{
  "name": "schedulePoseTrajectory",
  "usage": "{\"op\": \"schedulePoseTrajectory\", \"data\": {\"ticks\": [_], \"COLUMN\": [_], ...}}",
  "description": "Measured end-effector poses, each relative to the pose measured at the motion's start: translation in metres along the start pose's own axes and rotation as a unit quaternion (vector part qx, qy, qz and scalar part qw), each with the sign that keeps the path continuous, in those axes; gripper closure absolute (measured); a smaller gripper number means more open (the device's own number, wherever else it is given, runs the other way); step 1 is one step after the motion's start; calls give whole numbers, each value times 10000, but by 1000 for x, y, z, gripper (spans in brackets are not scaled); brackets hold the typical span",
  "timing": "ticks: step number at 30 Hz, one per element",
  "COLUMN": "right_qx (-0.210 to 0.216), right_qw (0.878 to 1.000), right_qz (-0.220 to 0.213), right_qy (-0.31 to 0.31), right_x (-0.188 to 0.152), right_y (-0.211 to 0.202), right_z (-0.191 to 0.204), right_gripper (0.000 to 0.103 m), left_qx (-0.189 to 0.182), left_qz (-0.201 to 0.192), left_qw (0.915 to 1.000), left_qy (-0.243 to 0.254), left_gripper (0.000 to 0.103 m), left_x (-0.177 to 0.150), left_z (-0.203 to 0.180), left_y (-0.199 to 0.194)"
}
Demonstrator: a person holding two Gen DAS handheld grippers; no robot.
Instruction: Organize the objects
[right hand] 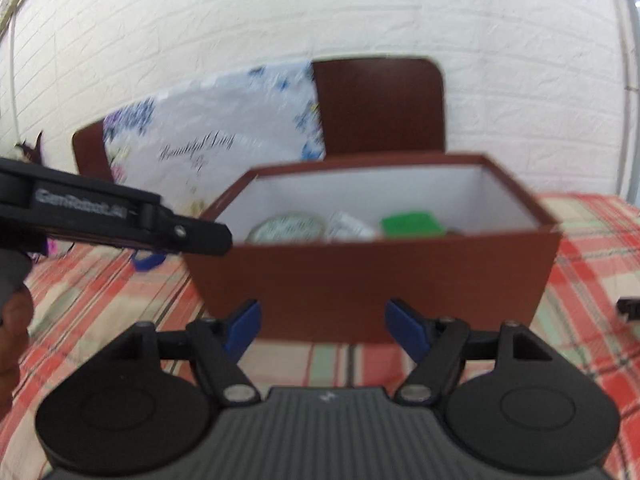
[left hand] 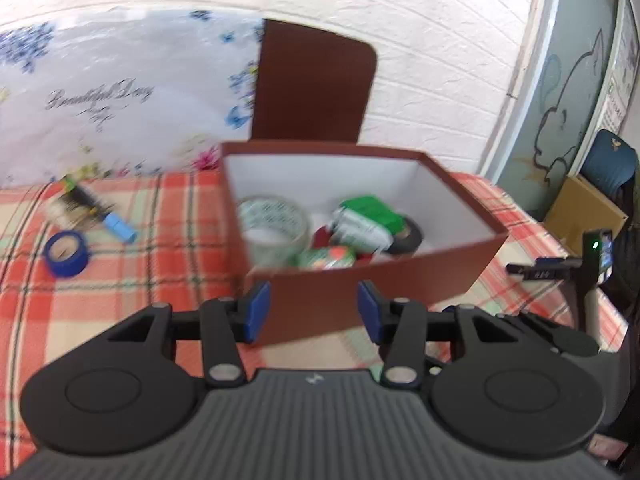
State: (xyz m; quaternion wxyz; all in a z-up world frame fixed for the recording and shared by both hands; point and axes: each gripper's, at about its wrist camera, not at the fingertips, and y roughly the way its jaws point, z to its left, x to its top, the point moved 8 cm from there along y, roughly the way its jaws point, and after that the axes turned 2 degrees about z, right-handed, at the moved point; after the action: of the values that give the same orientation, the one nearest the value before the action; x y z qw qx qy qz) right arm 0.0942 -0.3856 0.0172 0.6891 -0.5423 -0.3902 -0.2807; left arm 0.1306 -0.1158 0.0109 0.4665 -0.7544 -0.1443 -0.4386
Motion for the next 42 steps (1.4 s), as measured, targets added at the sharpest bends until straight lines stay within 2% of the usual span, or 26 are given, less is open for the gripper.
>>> {"op": "schedulePoseTrajectory", "data": {"ticks": [3,6,13,15,18,23,27,30,32,33,39,40,42], "right_qx": [116,326,710,789,784,952,1225,1356,1424,1389,881,863,997], "right_qw": [9993,9976,9902,9883,9847,9844,9780,9745,9748,9764,9813,9789,9788], "right_qz": [258,383,573,628,671,602,536,500,469,489,742,893,864], "right_qy": [-250,-474,-1054,-1148,-1401,-1352,-1600,-1717,-1651,-1578,-1545,-1621,-1569], "right_x": [-19,-27,-35,-38,-38,-15,3,16,28,34,44,40,42], "right_y": [8,11,23,31,44,57,70,89,110,124,220,235,239], "right_z": [22,50,107,120,135,152,187,215,231,236,247,248,250], "right_gripper": [32,32,32,32,32,32,32,32,31,31,30,33,44], "left_qx": [366,897,1594,1642,1519,1653,1848,2221,2139,2052,2024,1979,1939], "left_qz": [283,580,625,436,332,203,-32,-125,-663,-771,-878,-898,-922], "left_qw": [9988,9938,9833,9830,9837,9808,9722,9603,9621,9615,9595,9592,9588], "left_qy": [-128,-294,-614,-690,-899,-1016,-1438,-1685,-1554,-1655,-1750,-1808,-1859], "left_gripper": [52,52,52,52,52,52,52,53,53,53,53,53,53], "left_x": [-27,-50,-81,-83,-81,-65,-56,-70,-80,-80,-78,-78,-78], "left_z": [34,74,153,167,180,199,237,275,282,283,285,287,289], "left_y": [3,7,-2,-7,-11,-11,-20,-21,-28,-32,-31,-31,-31]}}
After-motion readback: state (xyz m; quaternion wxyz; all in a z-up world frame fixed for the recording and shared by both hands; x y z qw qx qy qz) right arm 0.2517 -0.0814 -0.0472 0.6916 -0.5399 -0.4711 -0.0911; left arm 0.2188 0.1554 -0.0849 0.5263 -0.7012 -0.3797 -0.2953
